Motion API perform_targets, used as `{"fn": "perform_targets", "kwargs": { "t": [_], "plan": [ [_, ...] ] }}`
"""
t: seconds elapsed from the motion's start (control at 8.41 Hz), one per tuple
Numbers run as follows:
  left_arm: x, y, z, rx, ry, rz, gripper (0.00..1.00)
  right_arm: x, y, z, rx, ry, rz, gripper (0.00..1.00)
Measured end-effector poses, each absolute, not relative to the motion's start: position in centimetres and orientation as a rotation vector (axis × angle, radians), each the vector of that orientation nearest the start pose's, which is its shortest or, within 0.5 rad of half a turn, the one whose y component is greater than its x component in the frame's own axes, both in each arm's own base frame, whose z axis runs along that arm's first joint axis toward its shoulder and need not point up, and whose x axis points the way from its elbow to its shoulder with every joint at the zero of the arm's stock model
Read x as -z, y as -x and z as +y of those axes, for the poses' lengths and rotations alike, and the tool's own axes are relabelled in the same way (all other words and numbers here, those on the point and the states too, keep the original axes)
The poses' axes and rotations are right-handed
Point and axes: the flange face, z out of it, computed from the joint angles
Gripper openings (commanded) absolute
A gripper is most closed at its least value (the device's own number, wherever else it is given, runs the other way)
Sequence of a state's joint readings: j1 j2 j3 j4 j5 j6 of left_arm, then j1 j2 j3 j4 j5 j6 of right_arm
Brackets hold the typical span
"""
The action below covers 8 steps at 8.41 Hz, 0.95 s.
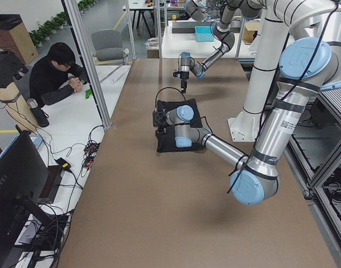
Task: Fold clothes
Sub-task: 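Move the right gripper to the folded shirt's corner nearest the robot and grasp it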
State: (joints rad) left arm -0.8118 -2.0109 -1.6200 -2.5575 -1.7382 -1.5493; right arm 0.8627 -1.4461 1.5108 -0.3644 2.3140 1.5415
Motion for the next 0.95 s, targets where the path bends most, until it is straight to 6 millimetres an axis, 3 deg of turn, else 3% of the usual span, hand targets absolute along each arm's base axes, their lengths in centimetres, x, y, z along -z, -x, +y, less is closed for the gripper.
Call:
{"fn": "perform_targets", "kwargs": {
  "t": [0.36,0.71,0.83,0.95],
  "plan": [
    [-26.9,-35.1,-53.9,0.514,-0.482,1.427,0.94,-49.0,31.1,-40.8,-0.177,0.094,-1.346,0.94],
    [-26.5,-35.3,-53.9,0.515,-0.488,1.432,0.94,-49.7,33.9,-38.6,-0.163,0.081,-1.322,0.93],
    [-26.6,-35.3,-53.9,0.516,-0.488,1.431,0.94,-49.9,34.6,-38.1,-0.165,0.07,-1.315,0.88],
    [-26.7,-35.4,-54.0,0.516,-0.486,1.429,0.94,-50.0,35.0,-37.9,-0.165,0.065,-1.311,0.66]
  ]
}}
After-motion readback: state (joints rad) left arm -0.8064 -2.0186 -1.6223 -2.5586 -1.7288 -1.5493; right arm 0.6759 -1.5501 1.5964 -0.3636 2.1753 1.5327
